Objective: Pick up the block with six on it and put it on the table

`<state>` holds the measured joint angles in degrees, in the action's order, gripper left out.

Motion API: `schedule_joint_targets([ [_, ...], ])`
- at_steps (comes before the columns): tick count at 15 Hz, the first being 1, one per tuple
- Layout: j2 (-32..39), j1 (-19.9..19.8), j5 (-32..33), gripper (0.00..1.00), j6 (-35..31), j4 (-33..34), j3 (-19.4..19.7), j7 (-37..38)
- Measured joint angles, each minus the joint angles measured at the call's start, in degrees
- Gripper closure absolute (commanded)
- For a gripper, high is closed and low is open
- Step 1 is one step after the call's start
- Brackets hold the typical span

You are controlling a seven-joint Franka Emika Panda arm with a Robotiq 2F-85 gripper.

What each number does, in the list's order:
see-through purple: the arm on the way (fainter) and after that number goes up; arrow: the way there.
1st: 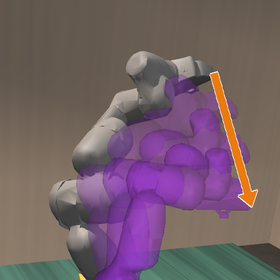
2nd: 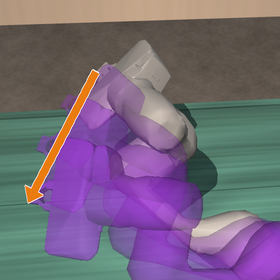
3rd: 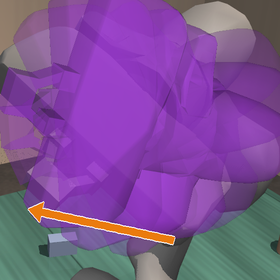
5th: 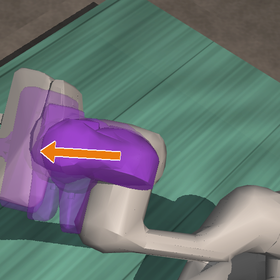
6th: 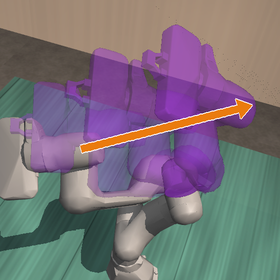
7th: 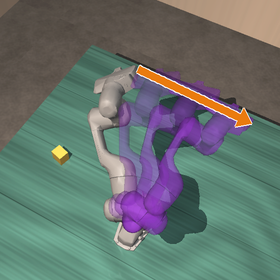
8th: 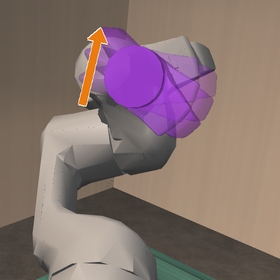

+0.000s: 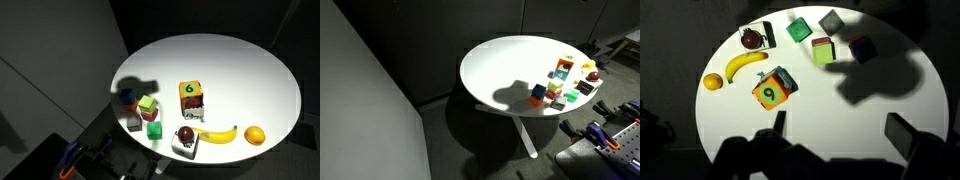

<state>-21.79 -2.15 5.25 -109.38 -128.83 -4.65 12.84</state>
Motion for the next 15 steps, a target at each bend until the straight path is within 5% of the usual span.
schedule_joint_targets([
  [15,-5.05,-0.09,-5.21,0.00,-12.20,-10.55,12.37,-20.76],
])
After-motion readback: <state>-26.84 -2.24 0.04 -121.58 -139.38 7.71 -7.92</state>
